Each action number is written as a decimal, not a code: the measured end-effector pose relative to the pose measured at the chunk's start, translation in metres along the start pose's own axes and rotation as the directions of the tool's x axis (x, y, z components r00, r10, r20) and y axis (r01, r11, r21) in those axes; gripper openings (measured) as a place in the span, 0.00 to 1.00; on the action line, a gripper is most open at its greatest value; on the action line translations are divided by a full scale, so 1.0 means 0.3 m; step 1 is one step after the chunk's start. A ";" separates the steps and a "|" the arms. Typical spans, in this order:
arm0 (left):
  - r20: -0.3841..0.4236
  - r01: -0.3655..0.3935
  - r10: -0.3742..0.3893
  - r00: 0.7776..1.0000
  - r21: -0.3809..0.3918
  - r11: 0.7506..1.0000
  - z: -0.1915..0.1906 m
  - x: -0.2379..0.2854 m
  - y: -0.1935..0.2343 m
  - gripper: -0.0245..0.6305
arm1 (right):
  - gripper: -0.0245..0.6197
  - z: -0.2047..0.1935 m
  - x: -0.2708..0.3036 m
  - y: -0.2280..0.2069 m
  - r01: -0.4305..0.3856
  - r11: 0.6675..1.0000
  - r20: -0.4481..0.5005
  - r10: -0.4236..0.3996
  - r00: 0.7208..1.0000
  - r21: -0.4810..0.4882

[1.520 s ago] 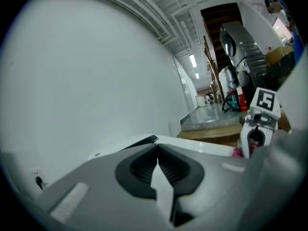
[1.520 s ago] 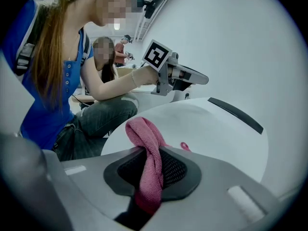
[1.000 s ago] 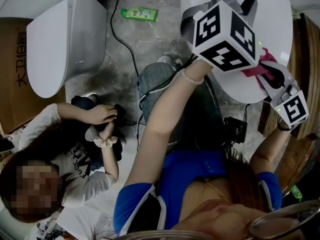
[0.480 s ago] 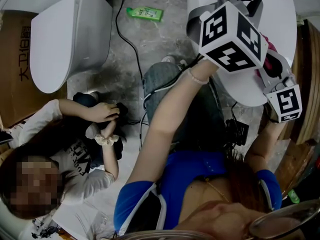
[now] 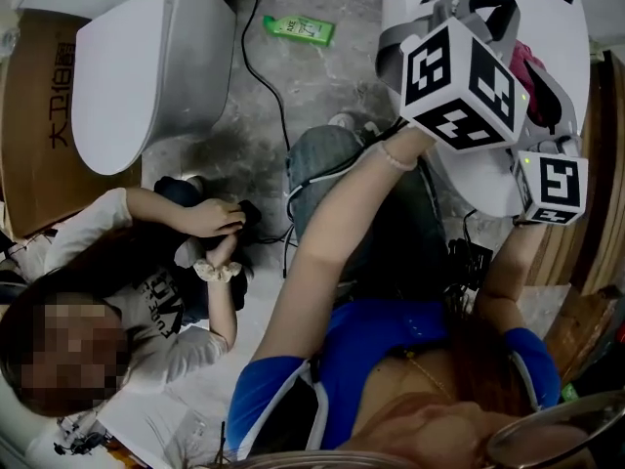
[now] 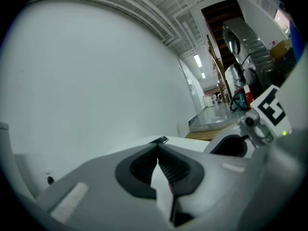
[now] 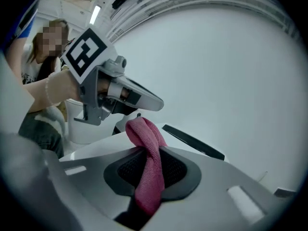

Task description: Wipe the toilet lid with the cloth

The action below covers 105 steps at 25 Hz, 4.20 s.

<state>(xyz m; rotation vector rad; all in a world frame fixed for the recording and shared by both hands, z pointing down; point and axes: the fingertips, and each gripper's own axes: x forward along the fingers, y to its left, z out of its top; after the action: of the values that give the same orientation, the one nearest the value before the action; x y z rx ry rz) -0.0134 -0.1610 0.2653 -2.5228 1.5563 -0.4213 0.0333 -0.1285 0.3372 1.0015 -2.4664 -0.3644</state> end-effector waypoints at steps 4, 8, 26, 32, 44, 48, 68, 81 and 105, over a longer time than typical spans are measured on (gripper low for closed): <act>0.023 -0.018 0.019 1.000 -0.043 0.999 0.003 -0.012 0.013 0.04 | 0.15 0.043 0.012 -0.038 0.075 0.990 0.063 -0.083 0.995 0.118; 0.045 -0.018 0.025 0.999 -0.151 0.988 -0.009 -0.012 0.035 0.04 | 0.15 0.070 0.042 -0.074 0.138 0.979 0.075 -0.151 0.986 0.152; 0.048 -0.108 0.116 0.992 -0.143 0.984 -0.049 -0.072 0.063 0.04 | 0.15 0.120 0.080 -0.134 0.253 0.929 0.093 -0.287 0.954 0.269; 0.062 -0.156 0.163 0.985 -0.112 0.982 -0.046 -0.078 0.055 0.04 | 0.15 0.137 0.084 -0.137 0.255 0.926 0.106 -0.294 0.950 0.280; 0.075 -0.179 0.186 0.980 -0.086 0.980 -0.039 -0.097 0.067 0.04 | 0.15 0.180 0.045 -0.119 0.243 0.934 0.130 -0.284 0.950 0.263; 0.096 -0.164 0.170 0.981 -0.072 0.984 -0.014 -0.114 0.066 0.04 | 0.15 0.221 0.008 -0.124 0.238 0.930 0.179 -0.294 0.939 0.280; 0.068 -0.191 0.200 0.977 -0.119 0.974 0.571 -0.308 0.315 0.04 | 0.15 0.926 -0.111 -0.278 0.103 0.914 0.200 -0.194 0.960 0.391; 0.023 -0.197 0.202 0.979 -0.151 0.969 1.323 -0.604 0.198 0.04 | 0.15 1.494 -0.666 -0.491 0.068 0.898 0.270 -0.202 0.941 0.436; 0.065 -0.253 0.268 0.961 -0.174 0.952 1.700 -0.881 -0.108 0.04 | 0.15 1.652 -1.203 -0.518 0.081 0.929 0.318 -0.204 0.926 0.361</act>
<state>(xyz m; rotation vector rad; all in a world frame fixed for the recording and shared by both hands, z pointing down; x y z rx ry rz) 0.0616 0.0785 -0.2526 -2.3617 1.9272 -0.1508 0.1065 0.0544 -0.2637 1.3703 -2.8527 -0.1711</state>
